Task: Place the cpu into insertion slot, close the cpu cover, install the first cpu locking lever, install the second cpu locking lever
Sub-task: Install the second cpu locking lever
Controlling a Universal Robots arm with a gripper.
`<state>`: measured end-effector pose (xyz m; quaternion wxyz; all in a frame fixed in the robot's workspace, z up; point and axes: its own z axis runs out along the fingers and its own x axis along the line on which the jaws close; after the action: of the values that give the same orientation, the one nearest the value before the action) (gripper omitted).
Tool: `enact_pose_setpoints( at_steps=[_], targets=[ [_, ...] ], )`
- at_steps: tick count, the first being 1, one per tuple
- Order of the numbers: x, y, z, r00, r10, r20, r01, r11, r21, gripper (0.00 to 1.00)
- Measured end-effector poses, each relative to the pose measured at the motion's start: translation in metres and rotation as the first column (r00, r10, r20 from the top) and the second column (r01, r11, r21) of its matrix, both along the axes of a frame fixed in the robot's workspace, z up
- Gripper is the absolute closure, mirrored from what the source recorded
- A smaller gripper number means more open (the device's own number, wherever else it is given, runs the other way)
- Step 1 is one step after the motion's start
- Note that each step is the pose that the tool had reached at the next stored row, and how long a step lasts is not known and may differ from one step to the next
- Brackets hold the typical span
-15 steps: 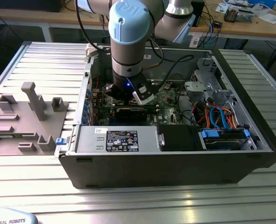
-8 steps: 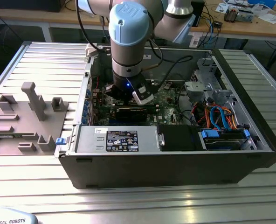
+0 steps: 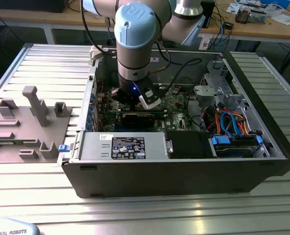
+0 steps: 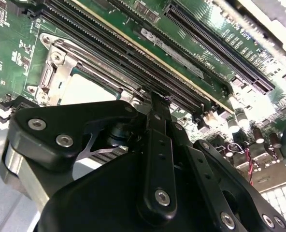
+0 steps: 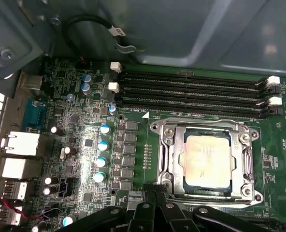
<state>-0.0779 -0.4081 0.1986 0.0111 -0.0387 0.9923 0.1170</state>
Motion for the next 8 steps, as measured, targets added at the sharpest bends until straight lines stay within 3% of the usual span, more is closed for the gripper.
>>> enact_pose_setpoints(
  at_steps=[8],
  targets=[
    [-0.0009, 0.0001, 0.0005, 1.0000, 0.002, 0.0016, -0.002, 1.0000, -0.0042, 0.89]
  ],
)
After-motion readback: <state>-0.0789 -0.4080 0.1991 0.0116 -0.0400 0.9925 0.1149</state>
